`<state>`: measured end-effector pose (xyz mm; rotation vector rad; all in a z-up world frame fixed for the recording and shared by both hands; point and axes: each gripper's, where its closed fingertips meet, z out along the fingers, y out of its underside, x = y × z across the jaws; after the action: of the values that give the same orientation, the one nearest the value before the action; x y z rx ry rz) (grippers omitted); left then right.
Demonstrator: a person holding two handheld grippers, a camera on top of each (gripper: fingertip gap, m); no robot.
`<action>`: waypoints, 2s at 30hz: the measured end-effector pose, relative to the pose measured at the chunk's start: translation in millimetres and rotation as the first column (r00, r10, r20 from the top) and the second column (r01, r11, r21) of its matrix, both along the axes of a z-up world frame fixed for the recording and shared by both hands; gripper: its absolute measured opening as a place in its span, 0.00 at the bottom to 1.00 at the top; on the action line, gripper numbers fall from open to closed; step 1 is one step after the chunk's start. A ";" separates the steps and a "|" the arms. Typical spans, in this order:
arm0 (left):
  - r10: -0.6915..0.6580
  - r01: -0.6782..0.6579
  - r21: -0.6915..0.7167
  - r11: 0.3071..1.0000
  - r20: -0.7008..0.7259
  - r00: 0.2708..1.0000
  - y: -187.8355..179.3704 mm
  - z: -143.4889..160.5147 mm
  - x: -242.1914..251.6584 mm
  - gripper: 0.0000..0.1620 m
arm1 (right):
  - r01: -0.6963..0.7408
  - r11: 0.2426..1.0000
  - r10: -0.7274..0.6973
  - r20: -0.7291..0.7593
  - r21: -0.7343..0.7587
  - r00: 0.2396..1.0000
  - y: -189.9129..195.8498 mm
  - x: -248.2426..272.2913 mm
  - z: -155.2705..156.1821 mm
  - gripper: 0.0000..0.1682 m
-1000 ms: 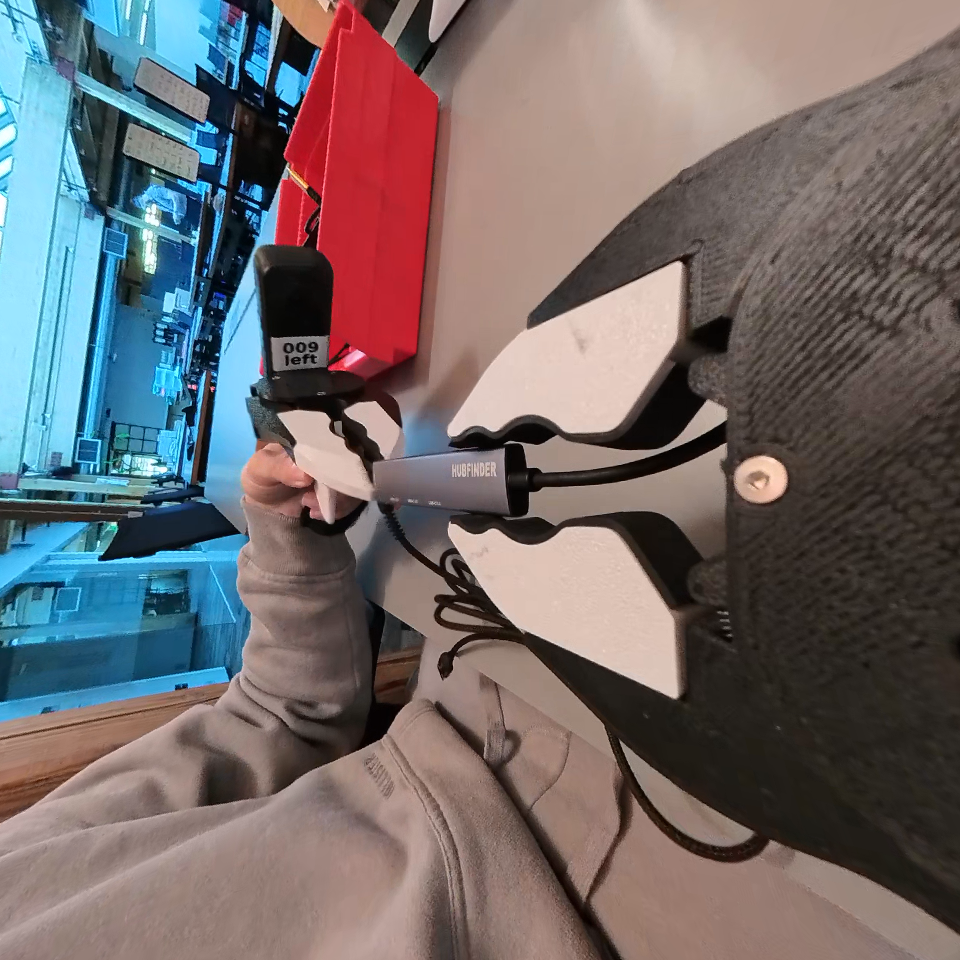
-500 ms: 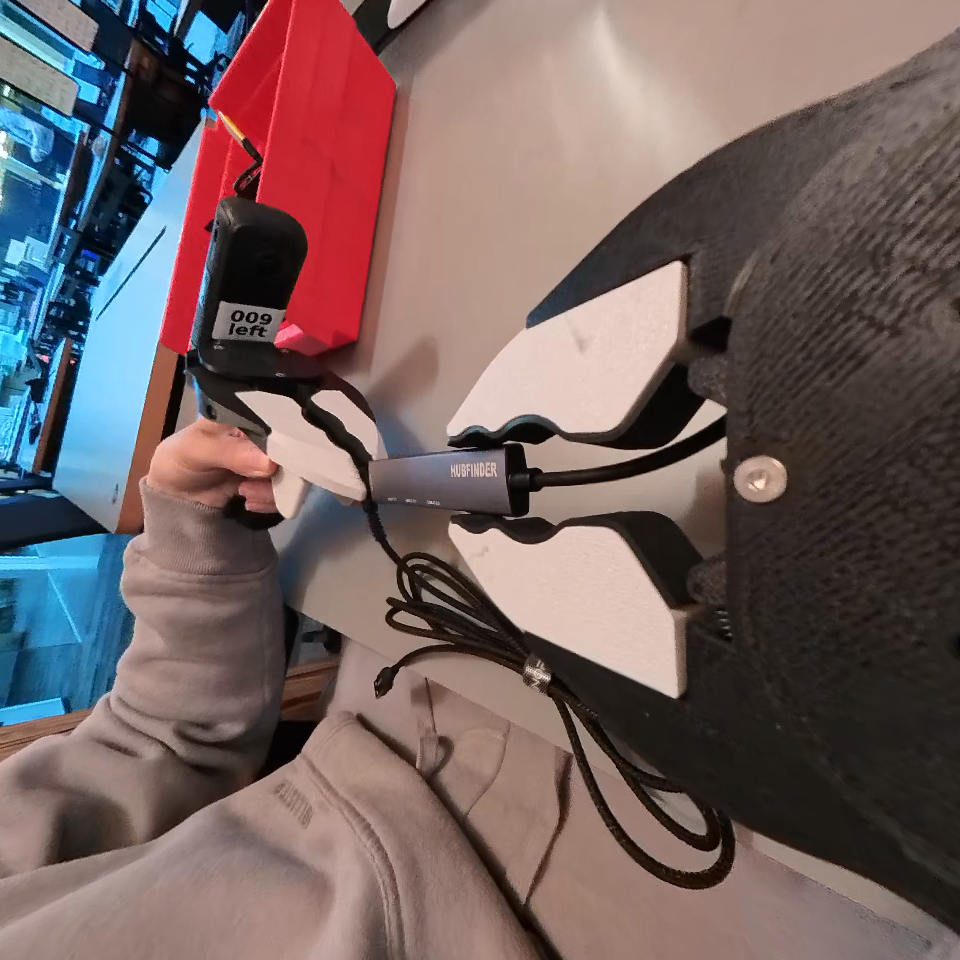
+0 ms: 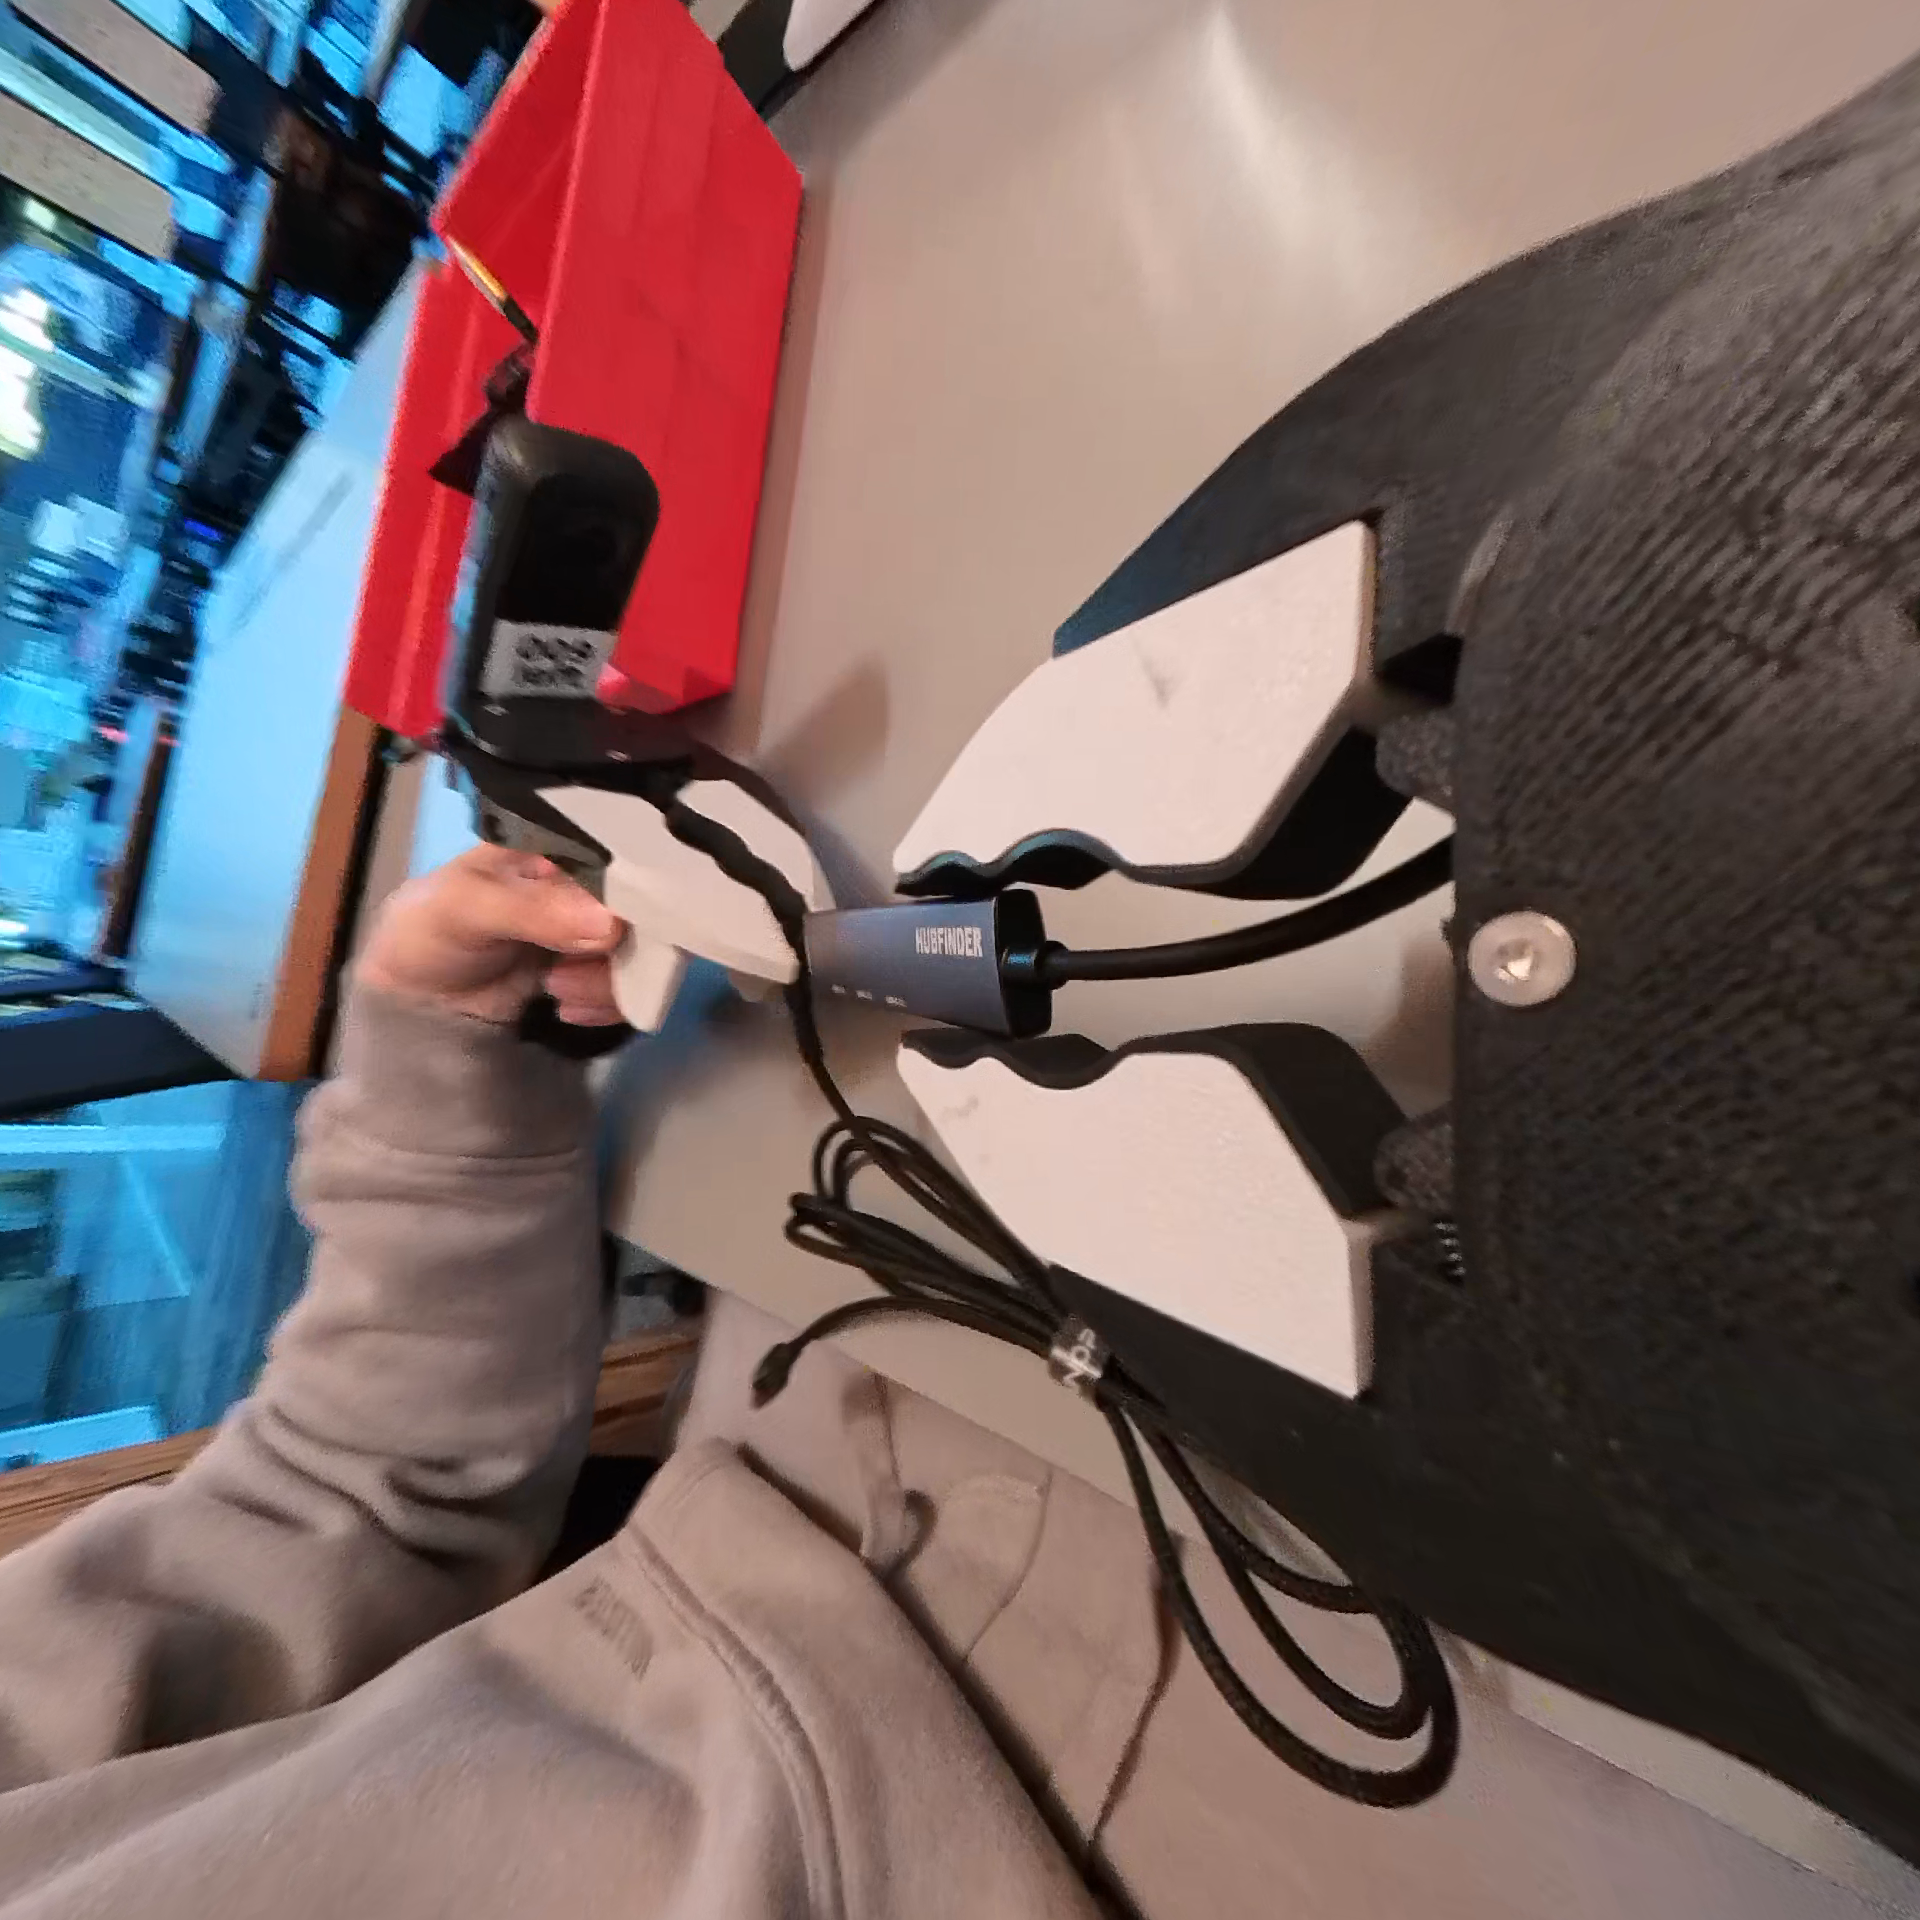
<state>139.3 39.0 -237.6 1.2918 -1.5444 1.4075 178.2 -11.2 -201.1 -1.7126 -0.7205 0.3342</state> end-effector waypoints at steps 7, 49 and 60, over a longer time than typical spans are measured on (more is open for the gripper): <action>0.052 -0.037 -0.102 0.994 0.147 0.988 3.5 16.6 8.3 0.05 | 0.022 0.992 -0.002 -0.154 0.128 0.988 2.4 9.2 11.2 0.15; 0.294 -0.287 -0.071 0.955 0.114 0.949 24.5 40.5 31.3 0.04 | 0.206 0.965 -0.161 -0.253 0.161 0.954 19.4 28.1 21.7 0.14; 0.336 -0.333 -0.087 0.939 0.031 0.941 18.4 48.1 32.4 0.04 | 0.192 0.943 -0.146 -0.178 0.273 0.973 13.0 27.8 26.0 0.14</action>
<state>171.7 57.4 -189.5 1.5346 -1.3221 1.7017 206.0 1.8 -175.1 -1.4410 -0.4773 0.2264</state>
